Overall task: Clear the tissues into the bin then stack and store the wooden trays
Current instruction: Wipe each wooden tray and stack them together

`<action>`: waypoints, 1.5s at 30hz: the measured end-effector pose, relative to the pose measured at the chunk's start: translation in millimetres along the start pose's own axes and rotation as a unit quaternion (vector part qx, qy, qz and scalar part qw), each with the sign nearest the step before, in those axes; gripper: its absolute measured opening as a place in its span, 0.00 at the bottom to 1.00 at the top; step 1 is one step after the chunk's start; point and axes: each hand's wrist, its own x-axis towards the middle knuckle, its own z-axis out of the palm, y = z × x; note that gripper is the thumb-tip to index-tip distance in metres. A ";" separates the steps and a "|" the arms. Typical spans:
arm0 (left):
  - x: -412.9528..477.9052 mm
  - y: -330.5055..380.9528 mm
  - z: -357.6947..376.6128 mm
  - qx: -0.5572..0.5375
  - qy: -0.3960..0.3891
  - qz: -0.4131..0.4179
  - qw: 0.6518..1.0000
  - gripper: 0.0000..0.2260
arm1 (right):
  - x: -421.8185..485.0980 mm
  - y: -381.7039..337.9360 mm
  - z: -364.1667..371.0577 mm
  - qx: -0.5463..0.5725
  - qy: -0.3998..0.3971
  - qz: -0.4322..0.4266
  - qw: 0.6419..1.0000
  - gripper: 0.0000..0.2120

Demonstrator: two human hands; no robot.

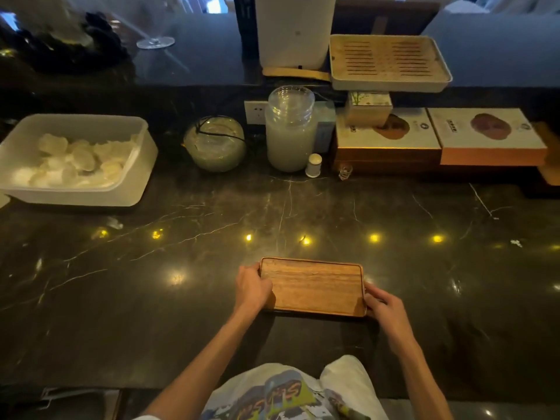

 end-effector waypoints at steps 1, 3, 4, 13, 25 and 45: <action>1.2 -0.6 -0.4 0.003 -0.004 0.001 1.000 0.13 | -0.3 0.2 0.6 0.000 -0.001 0.000 1.000 0.14; 2.1 -2.6 -0.8 0.006 -0.011 0.004 1.000 0.13 | -1.2 0.1 1.6 -0.001 -0.003 -0.001 1.000 0.14; 2.0 -3.9 -1.2 0.005 -0.012 0.003 1.000 0.12 | -1.5 -0.1 2.3 -0.003 -0.005 -0.003 1.000 0.14; 1.1 -9.5 -2.5 -0.009 -0.011 0.000 1.000 0.14 | -6.4 -1.2 5.7 -0.028 -0.027 -0.024 0.999 0.17; -12.1 -24.2 -4.4 -0.144 -0.068 -0.039 0.986 0.07 | 0.4 5.2 21.7 0.015 0.004 -0.015 1.000 0.27; -30.3 -29.1 0.4 -0.286 -0.092 -0.006 0.954 0.15 | -1.1 10.5 29.8 0.076 -0.043 -0.029 0.996 0.25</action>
